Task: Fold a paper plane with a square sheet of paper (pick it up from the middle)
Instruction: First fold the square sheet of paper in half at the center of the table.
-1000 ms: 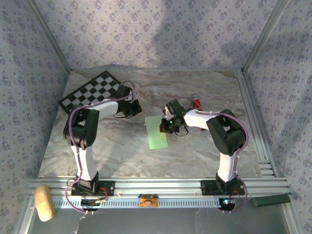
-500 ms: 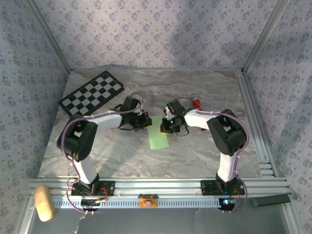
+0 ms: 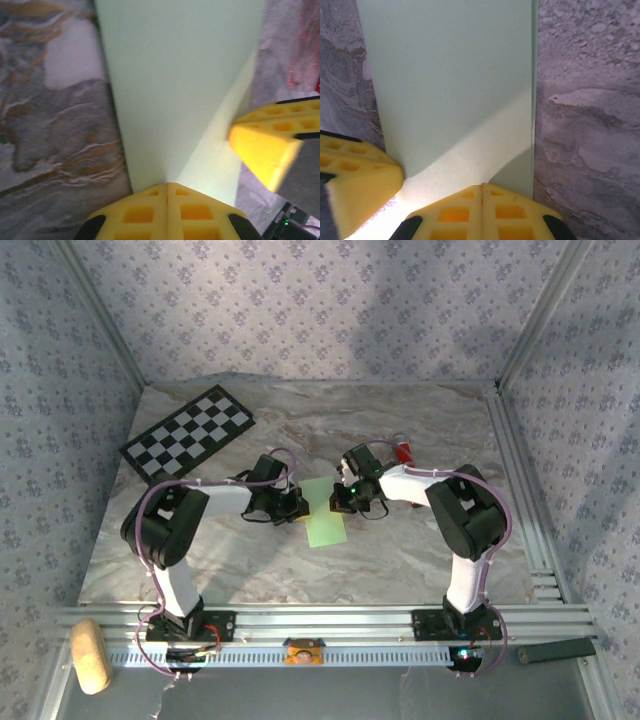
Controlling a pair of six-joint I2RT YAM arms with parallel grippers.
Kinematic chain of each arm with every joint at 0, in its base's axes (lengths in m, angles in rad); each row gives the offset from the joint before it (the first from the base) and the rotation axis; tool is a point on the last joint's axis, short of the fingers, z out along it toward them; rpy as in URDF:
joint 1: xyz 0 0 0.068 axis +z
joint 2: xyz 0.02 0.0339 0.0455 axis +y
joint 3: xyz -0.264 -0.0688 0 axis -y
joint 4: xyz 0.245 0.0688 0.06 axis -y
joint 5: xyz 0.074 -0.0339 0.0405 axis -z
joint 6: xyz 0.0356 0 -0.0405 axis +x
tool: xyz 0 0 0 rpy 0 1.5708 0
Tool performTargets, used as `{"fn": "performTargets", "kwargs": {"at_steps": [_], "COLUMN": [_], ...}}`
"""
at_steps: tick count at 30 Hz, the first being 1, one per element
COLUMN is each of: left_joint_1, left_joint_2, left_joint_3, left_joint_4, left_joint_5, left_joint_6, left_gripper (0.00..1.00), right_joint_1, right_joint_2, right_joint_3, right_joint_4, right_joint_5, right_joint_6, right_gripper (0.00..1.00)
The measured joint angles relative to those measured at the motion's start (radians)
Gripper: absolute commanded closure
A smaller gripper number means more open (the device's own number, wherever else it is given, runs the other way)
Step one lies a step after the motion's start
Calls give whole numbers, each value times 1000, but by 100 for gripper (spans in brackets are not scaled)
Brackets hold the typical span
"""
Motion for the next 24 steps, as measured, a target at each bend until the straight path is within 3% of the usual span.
{"fn": "performTargets", "kwargs": {"at_steps": [16, 24], "left_joint_1": [19, 19], "left_joint_2": [-80, -49], "left_joint_3": [-35, -8], "left_joint_4": [25, 59], "left_joint_5": [2, 6], "left_joint_6": [-11, -31], "left_gripper": [100, 100], "right_joint_1": [0, -1], "right_joint_2": [0, 0], "right_joint_3": [-1, -2], "right_joint_4": [2, 2], "right_joint_5": [0, 0], "right_joint_6": [6, 6], "right_gripper": [100, 100]}}
